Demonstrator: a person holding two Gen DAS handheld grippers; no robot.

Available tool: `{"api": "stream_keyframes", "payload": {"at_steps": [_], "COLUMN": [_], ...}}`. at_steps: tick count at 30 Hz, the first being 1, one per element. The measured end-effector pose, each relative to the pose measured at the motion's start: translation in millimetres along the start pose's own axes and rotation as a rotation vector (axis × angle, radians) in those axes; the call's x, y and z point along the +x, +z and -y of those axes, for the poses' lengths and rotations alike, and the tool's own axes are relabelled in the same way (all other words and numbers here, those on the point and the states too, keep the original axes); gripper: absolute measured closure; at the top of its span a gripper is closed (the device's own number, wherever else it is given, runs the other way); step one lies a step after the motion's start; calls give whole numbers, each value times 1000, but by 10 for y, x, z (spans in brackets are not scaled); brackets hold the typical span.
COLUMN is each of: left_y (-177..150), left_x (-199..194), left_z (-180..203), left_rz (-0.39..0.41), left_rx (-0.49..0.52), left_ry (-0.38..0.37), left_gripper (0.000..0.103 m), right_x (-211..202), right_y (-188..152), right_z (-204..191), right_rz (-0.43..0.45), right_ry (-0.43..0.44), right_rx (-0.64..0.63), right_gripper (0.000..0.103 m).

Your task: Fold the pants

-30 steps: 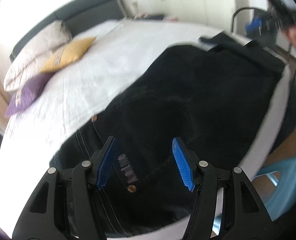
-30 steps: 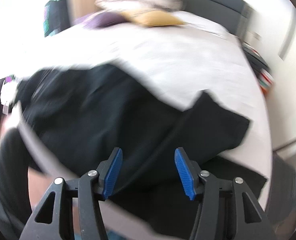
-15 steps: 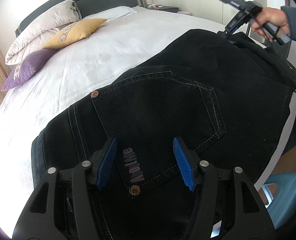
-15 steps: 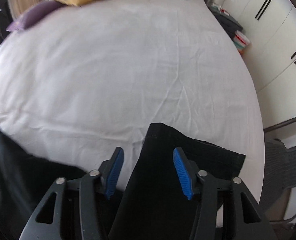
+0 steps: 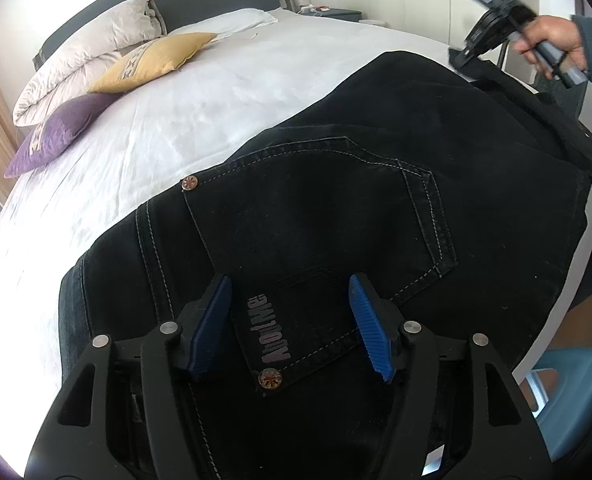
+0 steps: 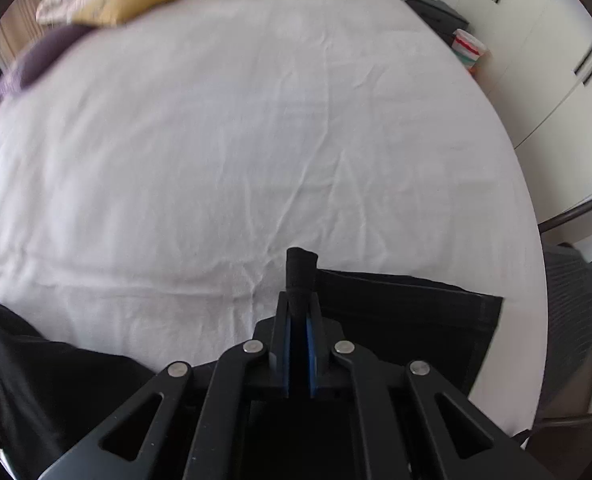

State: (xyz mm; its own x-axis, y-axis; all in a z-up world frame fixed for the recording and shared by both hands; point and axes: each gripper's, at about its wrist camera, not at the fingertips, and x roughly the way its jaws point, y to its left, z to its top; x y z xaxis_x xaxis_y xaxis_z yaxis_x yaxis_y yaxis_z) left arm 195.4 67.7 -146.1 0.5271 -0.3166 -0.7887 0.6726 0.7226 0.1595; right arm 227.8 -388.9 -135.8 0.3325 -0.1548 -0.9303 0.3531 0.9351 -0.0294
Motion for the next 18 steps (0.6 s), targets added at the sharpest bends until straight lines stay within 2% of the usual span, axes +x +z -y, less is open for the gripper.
{"api": "stream_keyframes", "payload": {"at_steps": [5,10,18], "left_y": [23,55,95], "left_x": [16,18,33], "left_z": [-4,-31,-116], "left_rz": [-16,-38,-68], "left_rx": [-23,-52,-104], "left_ry": [4,-1,-9], "left_gripper": [39,38,32], "right_x": [-540,-1031,-1385], "right_y": [-221,-690,-1695], "right_z": [371,899,1592], "right_rz": [139,268,387], "right_ry": [77,137,154], "right_rx": [103,267,520], "right_gripper": [97,98,98]}}
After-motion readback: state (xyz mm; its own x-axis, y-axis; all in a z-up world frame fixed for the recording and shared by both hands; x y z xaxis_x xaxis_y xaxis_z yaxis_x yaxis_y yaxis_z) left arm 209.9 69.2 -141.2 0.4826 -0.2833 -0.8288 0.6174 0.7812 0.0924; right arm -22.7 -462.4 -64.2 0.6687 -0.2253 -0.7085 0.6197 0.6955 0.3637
